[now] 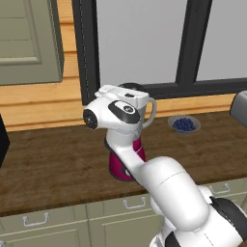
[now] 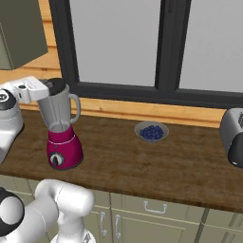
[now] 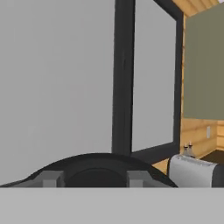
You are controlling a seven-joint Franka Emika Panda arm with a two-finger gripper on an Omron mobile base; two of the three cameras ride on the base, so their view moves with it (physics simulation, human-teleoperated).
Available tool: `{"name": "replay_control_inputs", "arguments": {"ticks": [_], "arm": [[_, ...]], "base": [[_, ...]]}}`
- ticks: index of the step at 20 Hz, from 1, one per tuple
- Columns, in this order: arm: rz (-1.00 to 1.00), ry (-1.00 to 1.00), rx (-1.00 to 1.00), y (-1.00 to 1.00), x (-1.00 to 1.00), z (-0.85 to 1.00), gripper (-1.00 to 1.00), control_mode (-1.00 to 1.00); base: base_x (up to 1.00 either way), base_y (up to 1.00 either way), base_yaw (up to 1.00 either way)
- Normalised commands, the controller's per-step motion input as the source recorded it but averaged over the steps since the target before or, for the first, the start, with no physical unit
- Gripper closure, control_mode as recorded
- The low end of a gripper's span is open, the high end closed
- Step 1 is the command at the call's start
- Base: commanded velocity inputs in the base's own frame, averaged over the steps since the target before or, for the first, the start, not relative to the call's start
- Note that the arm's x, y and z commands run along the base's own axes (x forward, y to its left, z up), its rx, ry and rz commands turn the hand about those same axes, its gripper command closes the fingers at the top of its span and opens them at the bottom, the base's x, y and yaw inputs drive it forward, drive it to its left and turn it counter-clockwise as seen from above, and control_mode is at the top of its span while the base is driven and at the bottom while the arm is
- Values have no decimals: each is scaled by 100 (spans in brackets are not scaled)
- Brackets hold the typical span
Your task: Close the lid blender by securely placing the lid on top.
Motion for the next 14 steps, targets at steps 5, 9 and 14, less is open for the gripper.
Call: {"name": "replay_control_inputs", "arguments": {"ticks": [5,9,14], "arm": [[0,0,13,0,-2,-3,100,-100],[0,0,4,0,0,-7,100,-100],[0,2,0,-3,2,0,100,-100]], "base": [[0,0,0],[0,0,0],[0,0,0]]}}
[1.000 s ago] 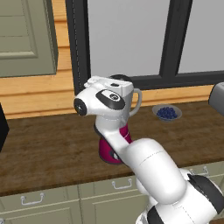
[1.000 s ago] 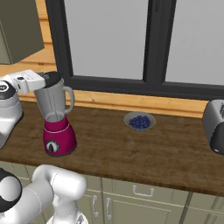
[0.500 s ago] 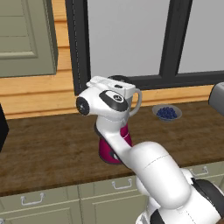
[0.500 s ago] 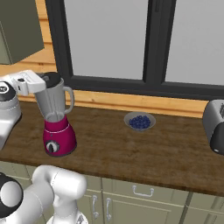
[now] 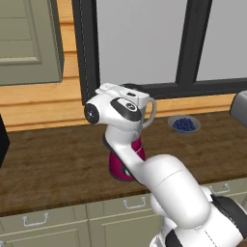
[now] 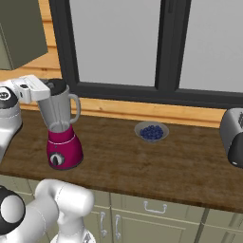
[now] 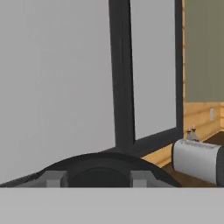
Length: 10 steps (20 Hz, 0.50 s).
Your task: Close the lid blender by securely placing the lid on top.
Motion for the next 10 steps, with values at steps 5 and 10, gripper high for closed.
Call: {"name": "replay_control_inputs", "arguments": {"ticks": [5,10], "arm": [[0,3,0,-1,0,-2,100,-100],[0,2,0,-2,4,-7,100,-100]], "base": [[0,0,0],[0,0,0]]}}
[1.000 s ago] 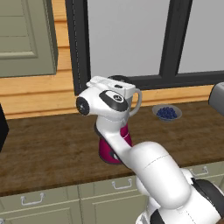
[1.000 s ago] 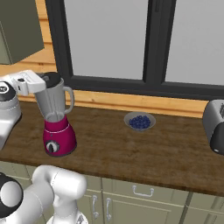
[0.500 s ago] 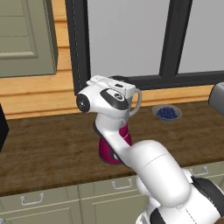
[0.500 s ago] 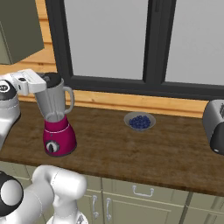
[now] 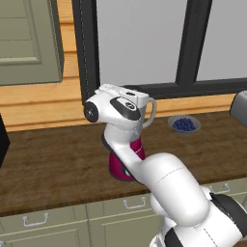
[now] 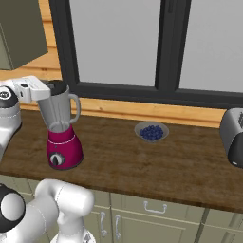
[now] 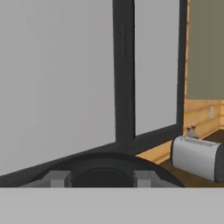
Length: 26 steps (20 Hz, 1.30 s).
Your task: Close the lid blender by securely placing the lid on top.
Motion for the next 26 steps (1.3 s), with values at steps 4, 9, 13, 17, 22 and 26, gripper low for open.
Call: {"name": "replay_control_inputs", "arguments": {"ticks": [4,9,13,17,22,26], "arm": [[0,4,11,-7,0,-13,100,-100],[0,0,4,-1,0,-10,100,-100],[0,0,0,-11,0,-16,100,-100],[3,0,-5,-1,0,-19,100,-100],[5,0,-7,0,0,-13,100,-100],[0,0,0,0,0,0,-100,-100]], "base": [[0,0,0],[0,0,0],[0,0,0],[0,0,0],[0,0,0],[0,0,0]]}}
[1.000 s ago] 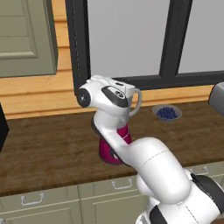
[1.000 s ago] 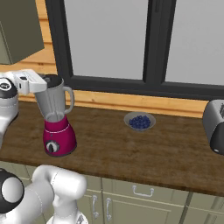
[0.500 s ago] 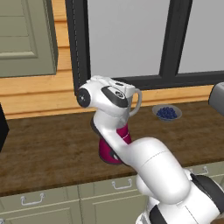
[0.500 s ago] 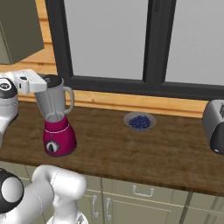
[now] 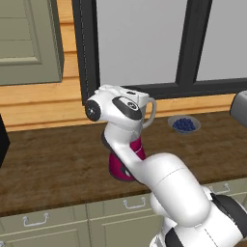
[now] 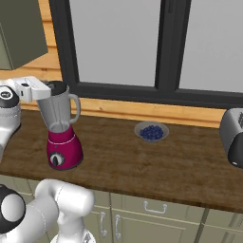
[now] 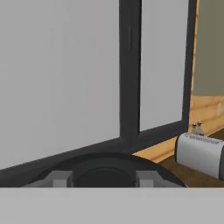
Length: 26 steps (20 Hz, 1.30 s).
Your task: Close the lid blender by securely placing the lid on top.
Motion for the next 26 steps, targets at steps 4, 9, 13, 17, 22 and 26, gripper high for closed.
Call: {"name": "replay_control_inputs", "arguments": {"ticks": [4,9,13,17,22,26], "arm": [[0,0,1,0,0,11,-100,-100],[0,-2,3,0,-3,63,-100,-100],[-2,-11,7,-9,-59,77,-100,-100],[-2,-11,12,-65,-100,-11,-100,-100],[0,-6,2,-89,-100,-96,-100,-100],[0,0,2,-100,-100,-100,-100,-100]], "base": [[0,0,0],[0,0,0],[0,0,0],[0,0,0],[0,0,0],[0,0,0]]}}
